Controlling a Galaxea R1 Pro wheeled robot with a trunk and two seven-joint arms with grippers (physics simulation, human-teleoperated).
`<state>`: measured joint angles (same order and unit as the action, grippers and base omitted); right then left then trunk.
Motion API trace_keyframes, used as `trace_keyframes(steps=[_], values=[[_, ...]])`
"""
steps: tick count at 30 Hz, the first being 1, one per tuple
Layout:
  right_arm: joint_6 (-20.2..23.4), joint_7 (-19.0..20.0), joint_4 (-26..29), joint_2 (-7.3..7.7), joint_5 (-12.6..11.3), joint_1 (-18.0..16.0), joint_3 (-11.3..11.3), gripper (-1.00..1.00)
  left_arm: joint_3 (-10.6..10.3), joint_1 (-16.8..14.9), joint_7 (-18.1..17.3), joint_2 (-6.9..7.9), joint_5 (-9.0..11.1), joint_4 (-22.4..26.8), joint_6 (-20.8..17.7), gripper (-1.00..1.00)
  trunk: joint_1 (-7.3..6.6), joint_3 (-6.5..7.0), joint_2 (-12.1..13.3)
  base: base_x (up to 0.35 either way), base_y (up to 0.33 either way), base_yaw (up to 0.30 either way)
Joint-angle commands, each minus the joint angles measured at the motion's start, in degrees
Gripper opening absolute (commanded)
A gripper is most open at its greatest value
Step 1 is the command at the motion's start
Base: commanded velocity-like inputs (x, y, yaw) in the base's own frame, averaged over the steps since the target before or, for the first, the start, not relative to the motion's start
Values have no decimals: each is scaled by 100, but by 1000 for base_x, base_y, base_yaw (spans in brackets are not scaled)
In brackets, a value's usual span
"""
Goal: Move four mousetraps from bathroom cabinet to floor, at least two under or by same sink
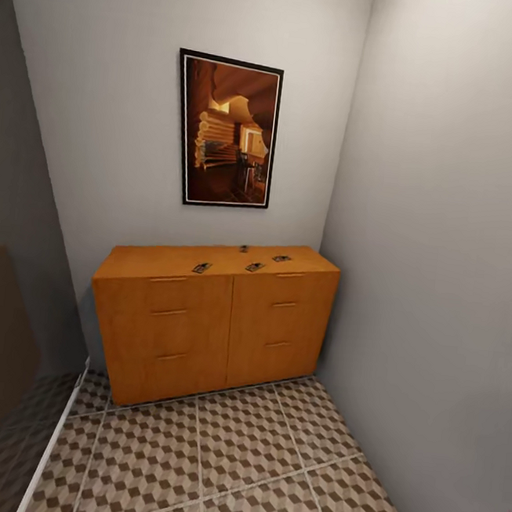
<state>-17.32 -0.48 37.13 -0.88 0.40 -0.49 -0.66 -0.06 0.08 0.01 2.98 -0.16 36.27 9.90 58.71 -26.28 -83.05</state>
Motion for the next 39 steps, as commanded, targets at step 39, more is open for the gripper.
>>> trace_keyframes(steps=[39], values=[[-17, -5, -12, 0, 4, -4, -4, 100, -3, 1, -1, 1, -10, -143, 12, 100, 2, 114, -2, 26, 13, -83]])
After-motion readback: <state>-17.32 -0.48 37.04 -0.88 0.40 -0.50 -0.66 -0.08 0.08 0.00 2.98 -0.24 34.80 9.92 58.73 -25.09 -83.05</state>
